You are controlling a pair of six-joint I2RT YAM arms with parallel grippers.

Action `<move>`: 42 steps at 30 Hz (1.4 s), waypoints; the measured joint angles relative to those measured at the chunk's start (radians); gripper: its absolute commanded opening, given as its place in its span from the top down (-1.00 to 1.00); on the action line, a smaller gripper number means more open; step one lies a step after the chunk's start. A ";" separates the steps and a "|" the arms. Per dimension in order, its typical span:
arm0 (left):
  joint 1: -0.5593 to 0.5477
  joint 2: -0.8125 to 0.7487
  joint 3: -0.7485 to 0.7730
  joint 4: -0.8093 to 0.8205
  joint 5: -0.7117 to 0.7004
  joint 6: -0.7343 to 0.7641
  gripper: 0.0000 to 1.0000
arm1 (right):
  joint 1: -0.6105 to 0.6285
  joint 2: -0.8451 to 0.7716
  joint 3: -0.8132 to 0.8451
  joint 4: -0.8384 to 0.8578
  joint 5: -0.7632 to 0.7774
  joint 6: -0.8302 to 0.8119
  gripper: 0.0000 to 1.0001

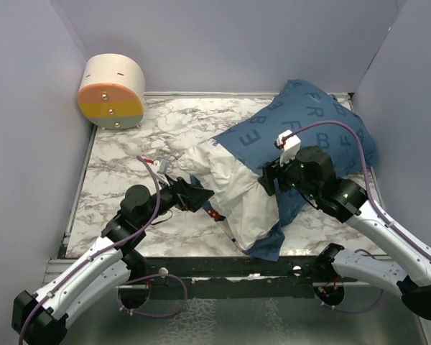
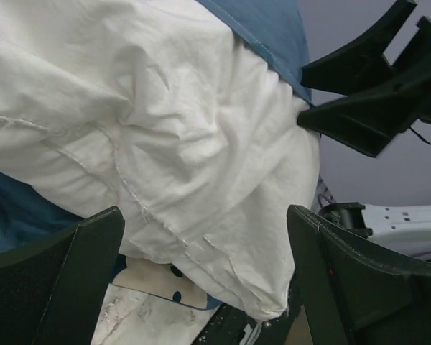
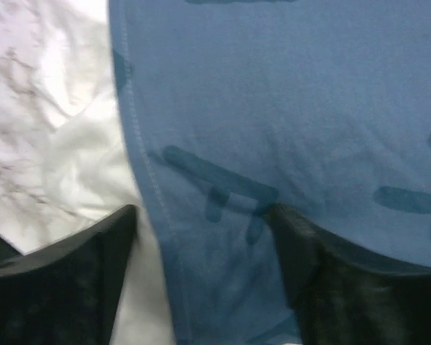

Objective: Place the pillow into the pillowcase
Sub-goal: Stuff the pillow into the pillowcase.

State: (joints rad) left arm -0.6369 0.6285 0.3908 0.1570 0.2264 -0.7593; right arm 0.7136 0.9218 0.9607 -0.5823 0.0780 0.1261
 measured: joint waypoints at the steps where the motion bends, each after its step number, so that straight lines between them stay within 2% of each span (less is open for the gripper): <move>1: -0.002 -0.020 -0.006 0.000 0.011 -0.020 -0.98 | 0.001 0.008 0.000 0.000 0.018 0.000 0.03; 4: -0.039 -0.006 -0.020 0.018 0.025 -0.078 -0.98 | 0.001 0.045 0.000 0.003 0.061 -0.002 0.56; 7: -0.120 0.078 -0.022 0.049 0.016 -0.108 -0.98 | 0.000 0.071 0.000 0.009 0.071 0.000 0.83; 11: -0.200 0.252 -0.020 0.140 -0.010 -0.130 -0.98 | 0.000 0.072 0.000 0.017 0.060 0.006 0.99; 14: -0.227 0.400 -0.005 0.232 -0.034 -0.140 -0.98 | -0.004 0.050 -0.017 0.040 0.020 0.008 0.99; 16: -0.230 0.492 0.036 0.280 -0.047 -0.138 -0.90 | -0.007 0.025 -0.035 0.056 -0.009 0.009 0.99; 17: -0.230 0.539 0.064 0.300 -0.053 -0.134 -0.80 | -0.009 0.008 -0.046 0.068 -0.032 0.011 0.99; 18: -0.229 0.587 0.097 0.323 -0.058 -0.129 -0.59 | -0.011 -0.003 -0.053 0.079 -0.051 0.012 0.99; 19: -0.229 0.652 0.141 0.351 -0.061 -0.122 -0.04 | -0.015 -0.013 -0.060 0.097 -0.084 0.016 0.99; 20: -0.229 0.706 0.175 0.375 -0.062 -0.114 0.62 | -0.019 -0.015 -0.061 0.114 -0.109 0.019 0.99; 21: -0.229 0.754 0.203 0.401 -0.063 -0.109 0.98 | -0.024 -0.010 -0.060 0.133 -0.136 0.022 0.99; 26: -0.208 0.965 0.330 0.583 -0.065 -0.063 1.00 | -0.047 0.156 0.075 0.171 -0.293 0.039 0.99; 31: -0.192 0.969 0.345 0.707 -0.113 0.042 1.00 | -0.059 0.231 0.224 0.228 -0.424 0.084 0.99; 37: -0.262 0.963 0.330 0.857 -0.177 0.199 1.00 | -0.073 0.232 0.142 0.395 -0.492 0.148 0.99; 40: -0.296 1.016 0.243 1.032 -0.233 0.232 1.00 | -0.076 0.227 0.055 0.468 -0.547 0.185 0.99; 42: -0.303 1.119 0.191 1.195 -0.255 0.231 1.00 | -0.075 0.212 0.004 0.499 -0.579 0.209 0.99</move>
State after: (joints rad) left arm -0.9398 1.7473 0.5816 1.3521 -0.0288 -0.5285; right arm 0.6384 1.1336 0.9646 -0.0837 -0.5011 0.3347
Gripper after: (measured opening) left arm 0.054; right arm 0.007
